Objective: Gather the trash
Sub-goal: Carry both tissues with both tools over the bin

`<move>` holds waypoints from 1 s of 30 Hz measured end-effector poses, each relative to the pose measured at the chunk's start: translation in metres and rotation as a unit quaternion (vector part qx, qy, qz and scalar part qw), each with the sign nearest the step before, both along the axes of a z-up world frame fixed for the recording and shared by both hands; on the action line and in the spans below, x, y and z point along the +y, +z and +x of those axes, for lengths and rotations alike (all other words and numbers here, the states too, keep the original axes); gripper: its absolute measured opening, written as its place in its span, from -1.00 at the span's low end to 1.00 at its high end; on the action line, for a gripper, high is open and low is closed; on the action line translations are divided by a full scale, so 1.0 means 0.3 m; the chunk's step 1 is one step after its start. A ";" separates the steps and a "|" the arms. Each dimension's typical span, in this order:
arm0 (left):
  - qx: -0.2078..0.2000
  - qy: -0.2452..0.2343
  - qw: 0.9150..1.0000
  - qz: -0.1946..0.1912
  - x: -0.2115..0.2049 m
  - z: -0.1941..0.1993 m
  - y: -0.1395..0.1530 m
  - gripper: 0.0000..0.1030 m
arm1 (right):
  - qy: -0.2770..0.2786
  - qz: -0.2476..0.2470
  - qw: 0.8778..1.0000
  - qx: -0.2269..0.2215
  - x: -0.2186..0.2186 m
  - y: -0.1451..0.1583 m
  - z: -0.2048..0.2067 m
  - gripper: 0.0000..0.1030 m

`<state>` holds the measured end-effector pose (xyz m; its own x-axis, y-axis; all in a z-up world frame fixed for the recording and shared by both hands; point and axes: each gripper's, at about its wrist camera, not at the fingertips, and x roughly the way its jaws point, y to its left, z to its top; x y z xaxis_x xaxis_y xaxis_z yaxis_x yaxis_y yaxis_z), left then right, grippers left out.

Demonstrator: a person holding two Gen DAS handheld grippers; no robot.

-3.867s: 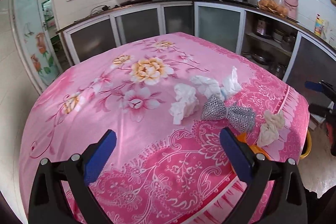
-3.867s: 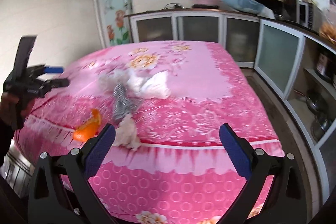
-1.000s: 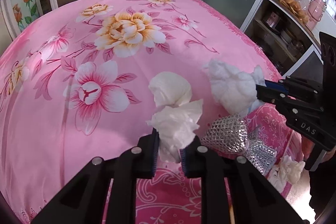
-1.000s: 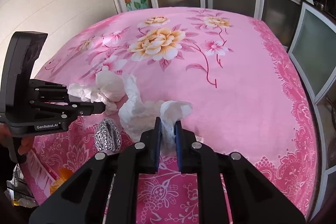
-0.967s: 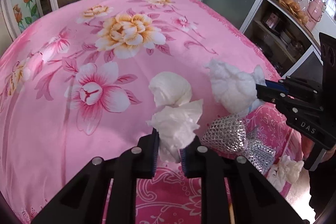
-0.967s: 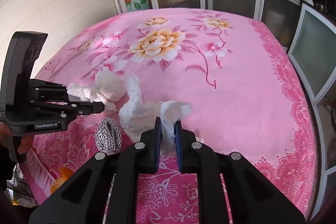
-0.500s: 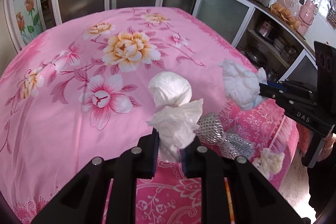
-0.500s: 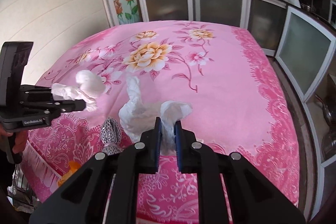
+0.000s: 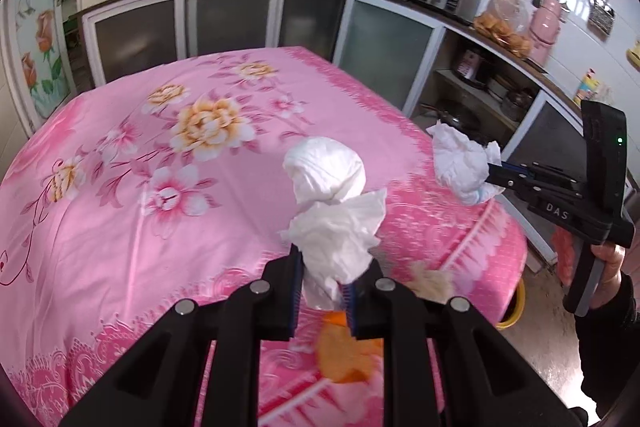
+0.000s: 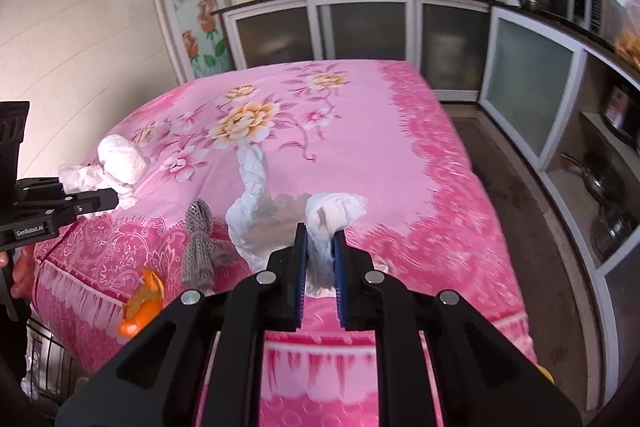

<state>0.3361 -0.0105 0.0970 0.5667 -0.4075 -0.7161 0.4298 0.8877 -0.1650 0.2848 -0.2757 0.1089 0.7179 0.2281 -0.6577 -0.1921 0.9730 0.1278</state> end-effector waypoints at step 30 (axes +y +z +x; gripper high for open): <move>0.008 -0.279 0.960 -0.023 -1.002 -0.418 0.009 -0.68 | -0.275 0.020 0.961 -0.028 -0.849 -0.020 -0.796 -0.78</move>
<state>0.2108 -0.3112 0.0998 0.2402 -0.6751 -0.6975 0.8331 0.5122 -0.2088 0.0461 -0.5304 0.1031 0.7708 -0.1713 -0.6136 0.3419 0.9239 0.1716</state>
